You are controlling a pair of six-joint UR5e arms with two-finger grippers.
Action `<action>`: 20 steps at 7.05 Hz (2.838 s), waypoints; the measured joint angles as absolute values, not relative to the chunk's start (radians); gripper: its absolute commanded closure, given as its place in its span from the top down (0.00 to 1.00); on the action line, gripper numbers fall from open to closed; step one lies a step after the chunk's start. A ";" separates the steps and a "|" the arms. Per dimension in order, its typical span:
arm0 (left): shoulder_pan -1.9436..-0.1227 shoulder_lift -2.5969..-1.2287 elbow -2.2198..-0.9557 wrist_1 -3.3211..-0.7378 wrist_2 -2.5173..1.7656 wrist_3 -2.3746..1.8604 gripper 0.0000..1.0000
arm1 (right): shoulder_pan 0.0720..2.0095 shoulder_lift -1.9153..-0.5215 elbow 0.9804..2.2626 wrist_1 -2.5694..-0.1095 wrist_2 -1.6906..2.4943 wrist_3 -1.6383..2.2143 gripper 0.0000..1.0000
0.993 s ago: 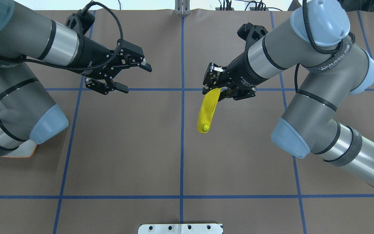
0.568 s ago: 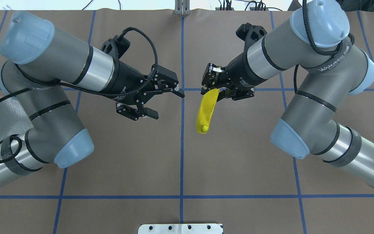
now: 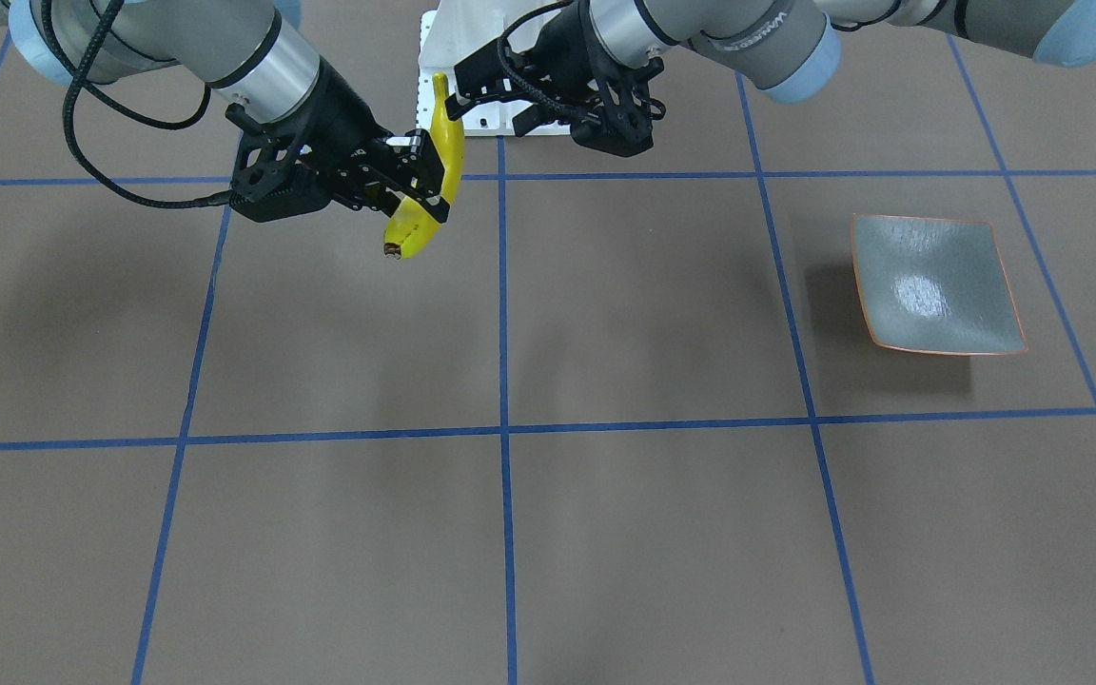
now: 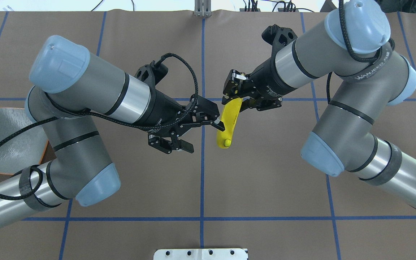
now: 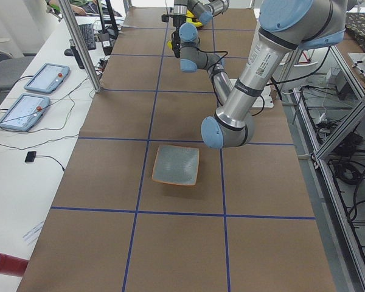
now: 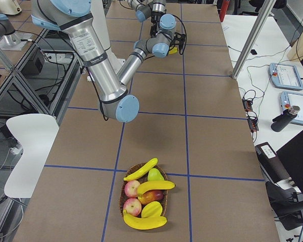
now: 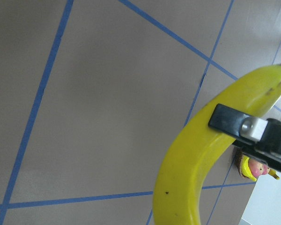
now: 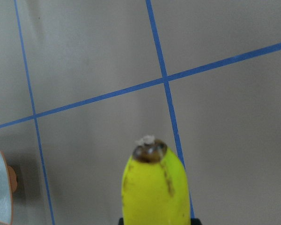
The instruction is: Transfer all bananas from basket to plate
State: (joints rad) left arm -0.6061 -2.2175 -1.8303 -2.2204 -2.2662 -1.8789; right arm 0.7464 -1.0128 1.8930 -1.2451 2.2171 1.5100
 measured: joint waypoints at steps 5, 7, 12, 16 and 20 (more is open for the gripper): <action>-0.583 -2.259 -1.799 -2.223 -2.214 -1.875 0.93 | 0.748 -1.018 1.907 -1.230 2.250 1.508 0.00; -0.573 -2.270 -1.790 -2.224 -2.201 -1.872 0.85 | 0.750 -1.021 1.917 -1.230 2.265 1.509 0.00; -0.565 -2.283 -1.773 -2.224 -2.180 -1.871 0.54 | 0.751 -1.027 1.936 -1.230 2.273 1.509 0.00; -0.561 -2.288 -1.773 -2.222 -2.178 -1.877 0.00 | 0.750 -1.028 1.937 -1.230 2.277 1.509 0.32; -0.552 -2.282 -1.776 -2.221 -2.180 -1.882 0.00 | 0.757 -1.029 1.937 -1.231 2.277 1.520 1.00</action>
